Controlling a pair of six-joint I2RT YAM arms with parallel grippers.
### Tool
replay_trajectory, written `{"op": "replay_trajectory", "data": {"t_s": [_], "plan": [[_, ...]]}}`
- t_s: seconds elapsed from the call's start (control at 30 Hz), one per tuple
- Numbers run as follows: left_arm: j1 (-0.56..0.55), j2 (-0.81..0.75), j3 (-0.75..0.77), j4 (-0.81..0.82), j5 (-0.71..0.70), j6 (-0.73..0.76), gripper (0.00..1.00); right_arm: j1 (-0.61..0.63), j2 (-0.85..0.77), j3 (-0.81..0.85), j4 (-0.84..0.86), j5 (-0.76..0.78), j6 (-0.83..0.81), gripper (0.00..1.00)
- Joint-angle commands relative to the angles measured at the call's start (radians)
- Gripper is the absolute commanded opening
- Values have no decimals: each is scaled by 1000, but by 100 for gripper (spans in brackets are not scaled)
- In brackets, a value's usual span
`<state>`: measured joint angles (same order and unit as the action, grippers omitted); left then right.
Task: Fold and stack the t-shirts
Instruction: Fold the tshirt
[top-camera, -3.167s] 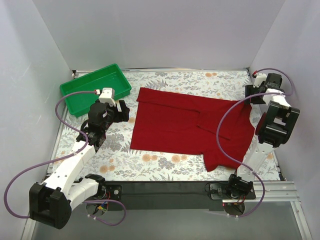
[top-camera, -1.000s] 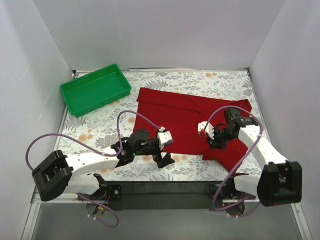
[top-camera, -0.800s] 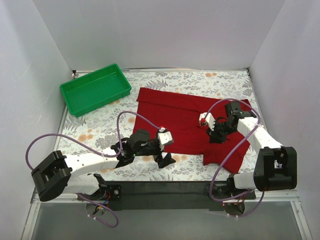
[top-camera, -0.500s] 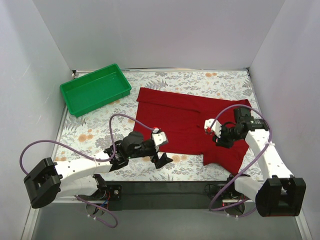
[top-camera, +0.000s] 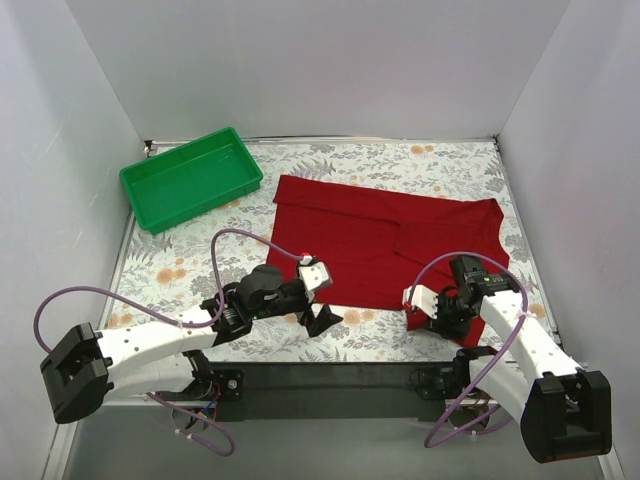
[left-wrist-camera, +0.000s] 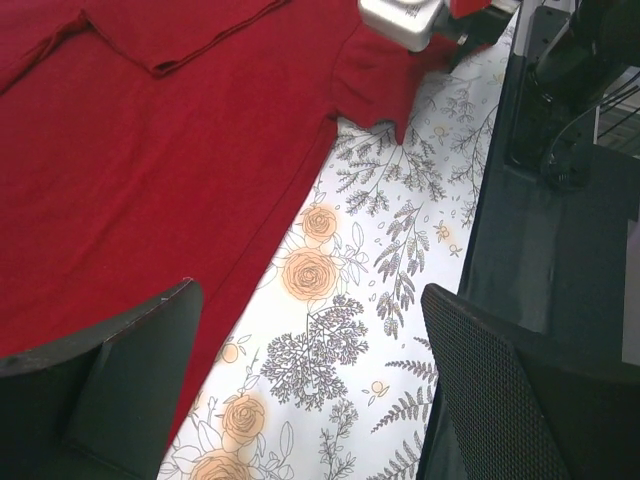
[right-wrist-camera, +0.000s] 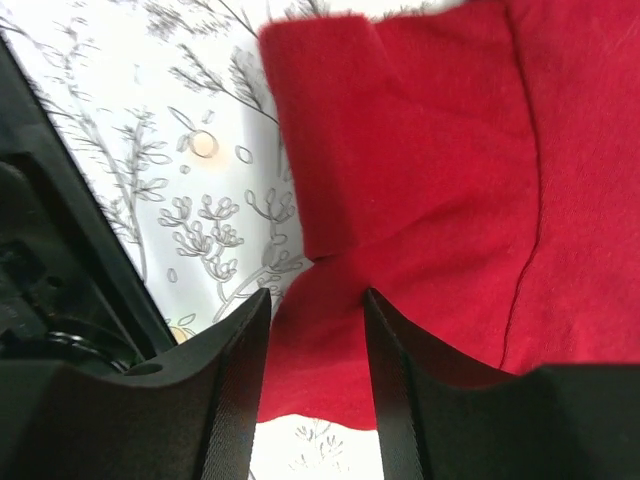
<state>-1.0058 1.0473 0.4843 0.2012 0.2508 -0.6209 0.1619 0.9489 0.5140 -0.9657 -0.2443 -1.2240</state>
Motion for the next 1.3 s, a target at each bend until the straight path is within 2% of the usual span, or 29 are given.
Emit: {"op": "replay_trajectory", "data": {"t_s": [0.0, 0.1, 0.13, 0.23, 0.43, 0.77, 1.17, 1.27], "plan": [[-7, -53, 46, -61, -44, 9, 84, 21, -15, -9, 84, 79, 70, 41], [-7, -89, 51, -108, -64, 19, 84, 22, -25, -20, 88, 94, 78, 29], [-7, -96, 50, -120, -67, 20, 84, 22, -30, -20, 87, 97, 83, 20], [-8, -121, 39, -131, -65, 18, 84, 22, -53, -8, 78, 103, 84, 1], [-8, -115, 39, -131, -59, 21, 84, 21, -73, 122, 39, 94, 44, 1], [-8, -135, 34, -140, -61, 23, 84, -25, 178, 270, 56, -6, 24, 1], [-11, -144, 40, -152, -50, 24, 84, -194, 381, 351, 78, -144, 4, 1], [-11, -138, 43, -154, -45, 24, 84, -199, 415, 365, 103, -150, 43, 8]]}}
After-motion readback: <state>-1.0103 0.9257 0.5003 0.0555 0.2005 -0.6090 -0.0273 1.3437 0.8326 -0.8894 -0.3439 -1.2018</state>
